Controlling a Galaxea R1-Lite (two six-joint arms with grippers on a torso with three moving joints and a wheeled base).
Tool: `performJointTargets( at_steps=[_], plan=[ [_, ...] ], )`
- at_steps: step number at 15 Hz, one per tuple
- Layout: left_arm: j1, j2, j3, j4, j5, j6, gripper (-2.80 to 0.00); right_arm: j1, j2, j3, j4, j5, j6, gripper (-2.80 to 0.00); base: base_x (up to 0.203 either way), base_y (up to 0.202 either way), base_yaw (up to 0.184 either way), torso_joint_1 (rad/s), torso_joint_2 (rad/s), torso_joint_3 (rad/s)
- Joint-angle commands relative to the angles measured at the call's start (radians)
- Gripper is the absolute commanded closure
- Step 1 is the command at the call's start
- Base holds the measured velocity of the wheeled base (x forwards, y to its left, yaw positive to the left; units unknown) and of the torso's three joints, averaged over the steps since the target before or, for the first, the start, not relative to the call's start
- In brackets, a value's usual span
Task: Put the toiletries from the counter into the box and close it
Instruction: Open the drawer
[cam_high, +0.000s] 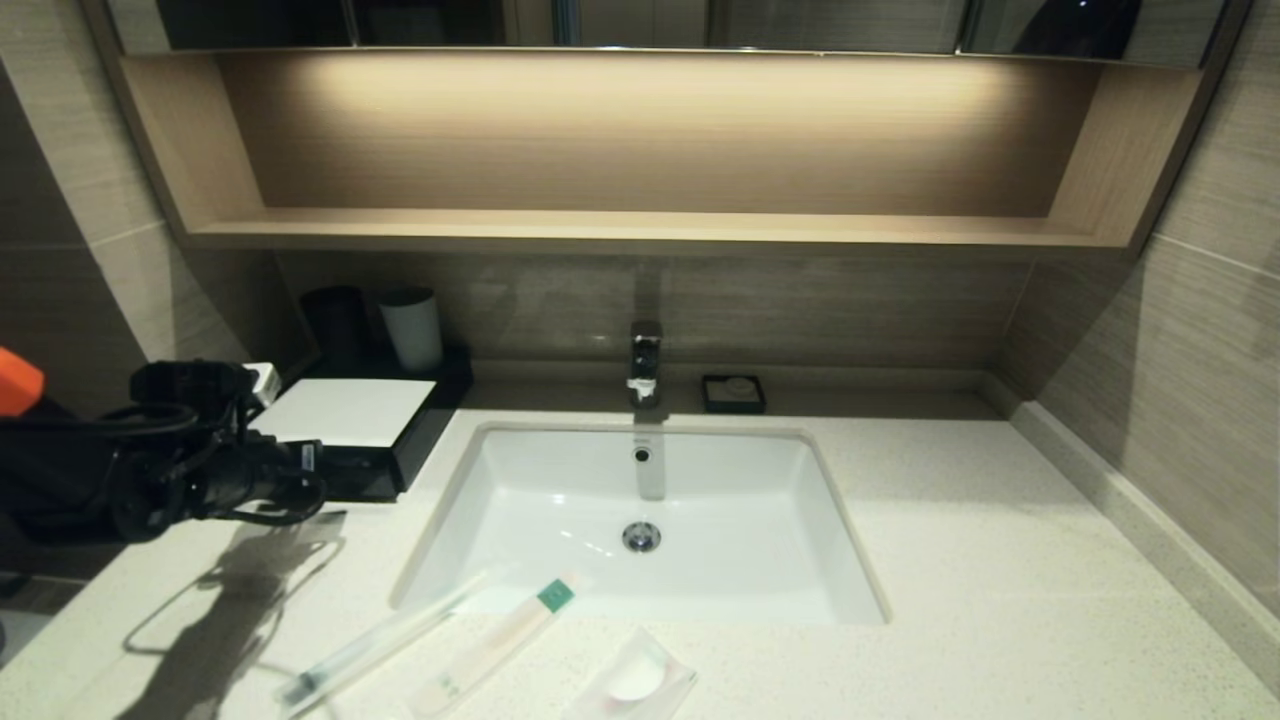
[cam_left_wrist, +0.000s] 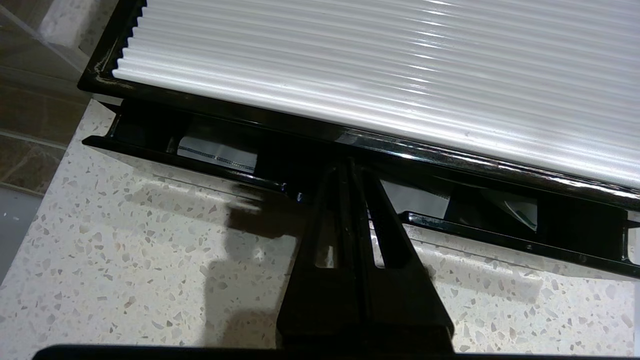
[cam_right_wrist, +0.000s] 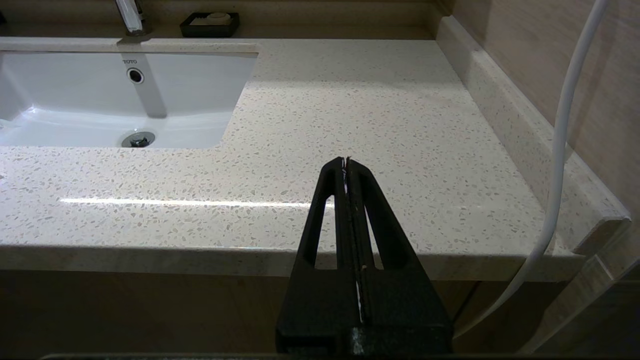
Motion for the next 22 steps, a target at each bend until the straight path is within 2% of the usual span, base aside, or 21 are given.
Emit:
performJointTargets(
  at_steps=[1,6,22],
  plan=[
    [-0.007,0.001,-0.005,-0.009,0.000,0.001,0.00,0.000,0.000,0.002,0.000,0.000,0.000,0.00,0.000,0.000,0.000,0.000,0.00,0.000],
    [-0.035,0.003,-0.010,-0.007,0.003,0.002,0.00,0.000,0.000,0.002,0.000,0.000,0.000,0.00,0.000,0.000,0.000,0.000,0.00,0.000],
    [-0.020,0.055,-0.043,-0.005,0.009,0.002,0.00,0.000,0.000,0.002,0.000,0.000,0.000,0.00,0.000,0.000,0.000,0.000,0.00,0.000]
  ],
)
